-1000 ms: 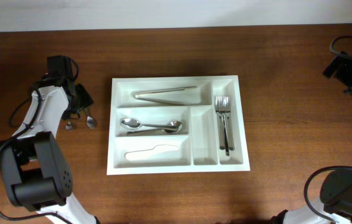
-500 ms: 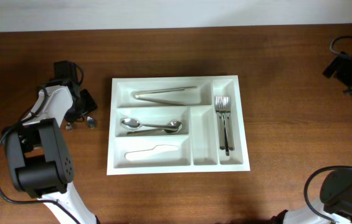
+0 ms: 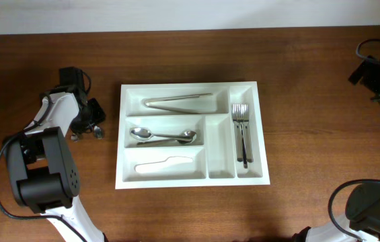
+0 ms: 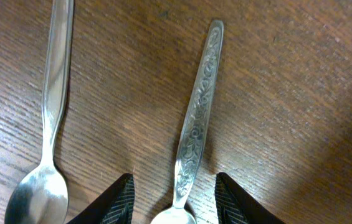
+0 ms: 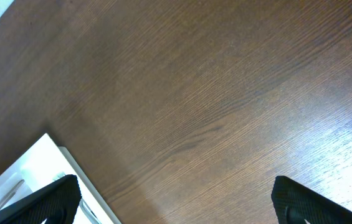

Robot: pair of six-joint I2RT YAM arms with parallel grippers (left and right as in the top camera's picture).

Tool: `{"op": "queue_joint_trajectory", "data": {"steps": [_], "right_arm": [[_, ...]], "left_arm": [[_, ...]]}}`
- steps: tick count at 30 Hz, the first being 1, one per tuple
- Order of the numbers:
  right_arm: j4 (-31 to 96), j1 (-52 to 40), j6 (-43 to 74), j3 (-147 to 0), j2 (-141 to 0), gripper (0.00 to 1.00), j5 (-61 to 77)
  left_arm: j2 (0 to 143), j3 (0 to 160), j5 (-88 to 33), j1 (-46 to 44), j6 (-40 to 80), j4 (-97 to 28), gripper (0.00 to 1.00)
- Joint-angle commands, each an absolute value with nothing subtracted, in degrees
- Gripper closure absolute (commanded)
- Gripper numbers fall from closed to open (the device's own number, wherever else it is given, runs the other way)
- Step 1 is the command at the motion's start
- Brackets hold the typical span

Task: Pack container
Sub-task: 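Lower the left gripper onto the patterned teaspoon and grasp it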

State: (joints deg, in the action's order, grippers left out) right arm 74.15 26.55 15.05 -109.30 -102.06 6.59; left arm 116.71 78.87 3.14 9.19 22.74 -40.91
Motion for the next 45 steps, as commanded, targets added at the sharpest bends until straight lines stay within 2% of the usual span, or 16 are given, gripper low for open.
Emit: {"op": "queue_joint_trajectory", "data": {"steps": [1, 17, 24, 30, 33, 45], "right_arm": [[74.2, 26.7, 15.5, -109.9, -101.3, 0.01, 6.9], [74.2, 26.7, 15.5, -109.9, -101.3, 0.01, 6.9], [74.2, 26.7, 15.5, -109.9, -101.3, 0.01, 6.9], [74.2, 26.7, 15.5, -109.9, -101.3, 0.01, 6.9], [74.2, 26.7, 15.5, -109.9, -101.3, 0.01, 6.9], [74.2, 26.7, 15.5, -109.9, -101.3, 0.01, 6.9]], "left_arm": [[117.3, 79.3, 2.3, 9.5, 22.3, -41.6, 0.57], [120.9, 79.3, 2.3, 9.5, 22.2, -42.1, 0.63], [121.9, 79.3, 2.3, 9.5, 22.2, -42.6, 0.78], [121.9, 79.4, 2.7, 9.5, 21.6, -42.6, 0.87], [121.9, 79.4, 2.7, 9.5, 20.0, -42.6, 0.98], [121.9, 82.2, 2.7, 9.5, 19.5, -45.6, 0.98]]}}
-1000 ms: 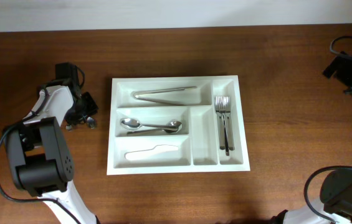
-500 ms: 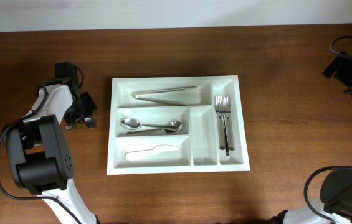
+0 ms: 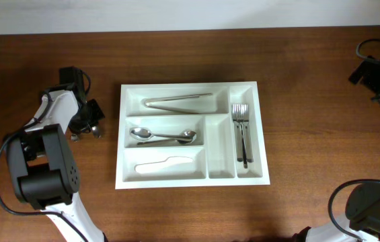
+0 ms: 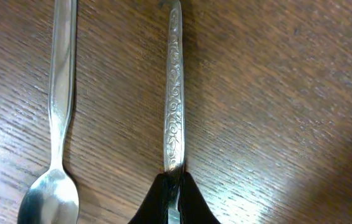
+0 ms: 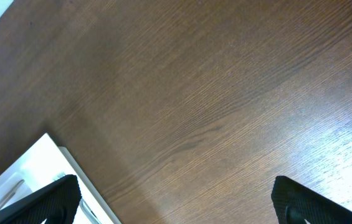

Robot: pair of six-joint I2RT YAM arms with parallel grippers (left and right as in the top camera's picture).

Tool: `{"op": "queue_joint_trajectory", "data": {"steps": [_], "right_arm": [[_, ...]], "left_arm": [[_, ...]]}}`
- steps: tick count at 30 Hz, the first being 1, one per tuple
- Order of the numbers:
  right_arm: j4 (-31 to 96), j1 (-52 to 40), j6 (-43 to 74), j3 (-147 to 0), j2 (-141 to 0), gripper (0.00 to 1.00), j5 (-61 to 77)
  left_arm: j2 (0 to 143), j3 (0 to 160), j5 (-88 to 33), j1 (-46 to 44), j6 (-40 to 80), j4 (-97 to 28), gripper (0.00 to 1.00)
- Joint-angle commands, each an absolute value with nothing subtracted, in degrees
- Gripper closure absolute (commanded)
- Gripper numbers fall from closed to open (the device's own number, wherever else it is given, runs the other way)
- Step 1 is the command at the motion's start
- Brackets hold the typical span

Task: Pack container
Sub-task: 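Lower the left gripper onto the patterned teaspoon and grasp it, then lift the teaspoon and carry it over the narrow middle compartment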

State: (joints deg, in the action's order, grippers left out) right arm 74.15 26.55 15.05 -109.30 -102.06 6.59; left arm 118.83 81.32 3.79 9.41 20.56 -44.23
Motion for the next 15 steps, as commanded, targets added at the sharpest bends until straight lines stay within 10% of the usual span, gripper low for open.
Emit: {"op": "queue_joint_trajectory", "data": {"steps": [1, 15], "right_arm": [[74.2, 26.7, 15.5, -109.9, -101.3, 0.01, 6.9], [74.2, 26.7, 15.5, -109.9, -101.3, 0.01, 6.9]], "left_arm": [[121.9, 83.2, 2.7, 9.5, 18.9, -46.4, 0.98], [121.9, 95.5, 2.7, 9.5, 16.4, -57.6, 0.98]]}}
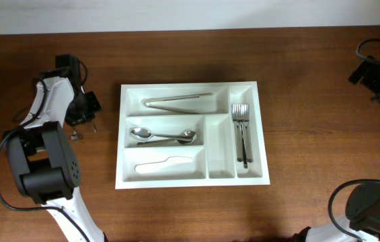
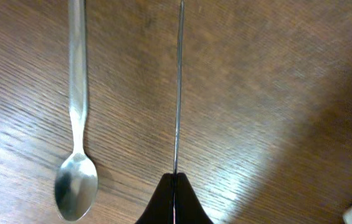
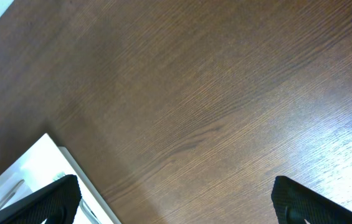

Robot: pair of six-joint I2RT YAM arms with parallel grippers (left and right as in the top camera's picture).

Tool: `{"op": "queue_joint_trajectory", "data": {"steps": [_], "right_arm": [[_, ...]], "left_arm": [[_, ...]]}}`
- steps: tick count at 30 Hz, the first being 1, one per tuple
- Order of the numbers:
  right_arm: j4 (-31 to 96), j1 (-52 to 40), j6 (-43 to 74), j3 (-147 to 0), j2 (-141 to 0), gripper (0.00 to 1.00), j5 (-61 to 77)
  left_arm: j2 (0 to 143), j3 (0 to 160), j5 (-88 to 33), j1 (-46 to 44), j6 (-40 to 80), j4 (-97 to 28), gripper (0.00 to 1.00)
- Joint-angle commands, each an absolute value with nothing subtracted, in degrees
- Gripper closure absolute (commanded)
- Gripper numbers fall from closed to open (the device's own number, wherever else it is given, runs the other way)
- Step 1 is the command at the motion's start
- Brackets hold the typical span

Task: Pack container
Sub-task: 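Lift the teaspoon and carry it over the narrow middle compartment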

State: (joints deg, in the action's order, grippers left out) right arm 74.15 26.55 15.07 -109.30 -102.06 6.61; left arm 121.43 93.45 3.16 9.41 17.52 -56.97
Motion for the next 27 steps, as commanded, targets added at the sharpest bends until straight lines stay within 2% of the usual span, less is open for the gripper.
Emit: {"op": "queue_joint_trajectory", "data": {"steps": [1, 7, 13, 21, 27], "right_arm": [[74.2, 26.7, 15.5, -109.9, -101.3, 0.01, 6.9], [74.2, 26.7, 15.5, -109.9, -101.3, 0.02, 6.9], [74.2, 26.7, 15.5, -109.9, -101.3, 0.01, 6.9], [74.2, 26.7, 15.5, -109.9, -101.3, 0.01, 6.9], [74.2, 26.7, 15.5, -109.9, -101.3, 0.01, 6.9]], "left_arm": [[121.9, 95.6, 2.7, 9.5, 16.4, -57.7, 0.98], [121.7, 98.4, 2.7, 8.4, 14.3, -60.4, 0.98], [121.7, 110.4, 3.3, 3.6, 9.3, -70.0, 0.98], [121.7, 130.5, 5.0, -8.1, 9.0, -83.3, 0.98], [121.7, 133.6, 9.3, -17.6, 9.2, -84.9, 0.98]]}}
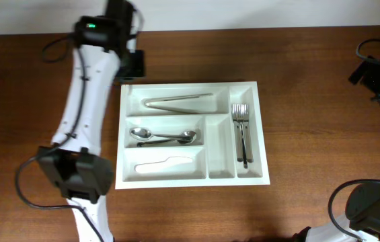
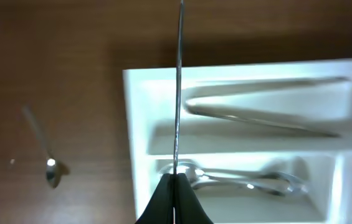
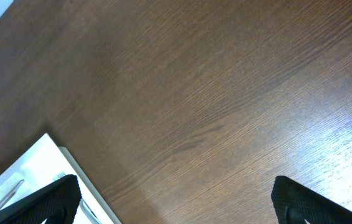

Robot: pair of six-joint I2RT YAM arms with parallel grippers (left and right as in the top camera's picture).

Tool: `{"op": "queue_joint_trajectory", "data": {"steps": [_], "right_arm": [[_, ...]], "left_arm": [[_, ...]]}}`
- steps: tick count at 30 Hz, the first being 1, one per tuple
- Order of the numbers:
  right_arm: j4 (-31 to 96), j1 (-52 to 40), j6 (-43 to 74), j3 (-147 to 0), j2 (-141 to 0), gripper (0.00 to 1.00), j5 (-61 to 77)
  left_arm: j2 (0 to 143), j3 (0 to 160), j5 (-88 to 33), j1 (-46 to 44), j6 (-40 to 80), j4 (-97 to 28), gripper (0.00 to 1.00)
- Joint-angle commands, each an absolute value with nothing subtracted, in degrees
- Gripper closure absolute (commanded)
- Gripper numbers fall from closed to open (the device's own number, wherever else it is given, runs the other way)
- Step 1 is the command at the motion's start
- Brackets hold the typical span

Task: Pack container
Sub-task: 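Lift the teaspoon and carry it over the narrow middle compartment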

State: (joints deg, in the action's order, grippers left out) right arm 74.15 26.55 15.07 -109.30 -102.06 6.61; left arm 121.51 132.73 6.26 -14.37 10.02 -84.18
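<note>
The white cutlery tray (image 1: 190, 85) lies mid-table, holding tongs (image 1: 176, 101), two spoons (image 1: 163, 136), a white knife (image 1: 165, 163) and forks (image 1: 241, 131). My left gripper (image 2: 176, 179) is shut on an ornate spoon (image 2: 179, 93), seen edge-on as a thin line. It hangs high over the tray's left rim (image 2: 129, 124). In the overhead view the left gripper (image 1: 133, 64) is by the tray's far-left corner. A plain spoon (image 2: 50, 174) lies on the table left of the tray. My right gripper (image 3: 176, 202) stands open over bare wood.
The tray has one narrow compartment (image 1: 219, 148) with nothing in it, between the spoons and the forks. The right arm sits at the table's far right edge. My raised left arm (image 1: 85, 114) spans the table left of the tray.
My left gripper, still shut on the ornate spoon, was low over the table left of the tray. Now it is much higher, over the tray's far-left corner. The right arm has not moved.
My left gripper stood open around the ornate spoon's neck on the table, beside a plain spoon. Then it was shut on that spoon. Then the spoon was held clear of the wood, and now it hangs high over the tray's left rim.
</note>
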Motion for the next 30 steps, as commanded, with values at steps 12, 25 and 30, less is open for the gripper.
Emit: {"op": "queue_joint_trajectory", "data": {"steps": [12, 25, 30], "right_arm": [[74.2, 26.7, 15.5, -109.9, -101.3, 0.01, 6.9], [74.2, 26.7, 15.5, -109.9, -101.3, 0.01, 6.9], [74.2, 26.7, 15.5, -109.9, -101.3, 0.01, 6.9]], "left_arm": [[121.9, 130.6, 9.3, -34.0, 23.2, -84.4, 0.98], [122.1, 114.1, -0.5, -42.4, 42.3, -72.0, 0.98], [122.1, 113.5, -2.5, -42.8, 49.3, -71.6, 0.98]]}}
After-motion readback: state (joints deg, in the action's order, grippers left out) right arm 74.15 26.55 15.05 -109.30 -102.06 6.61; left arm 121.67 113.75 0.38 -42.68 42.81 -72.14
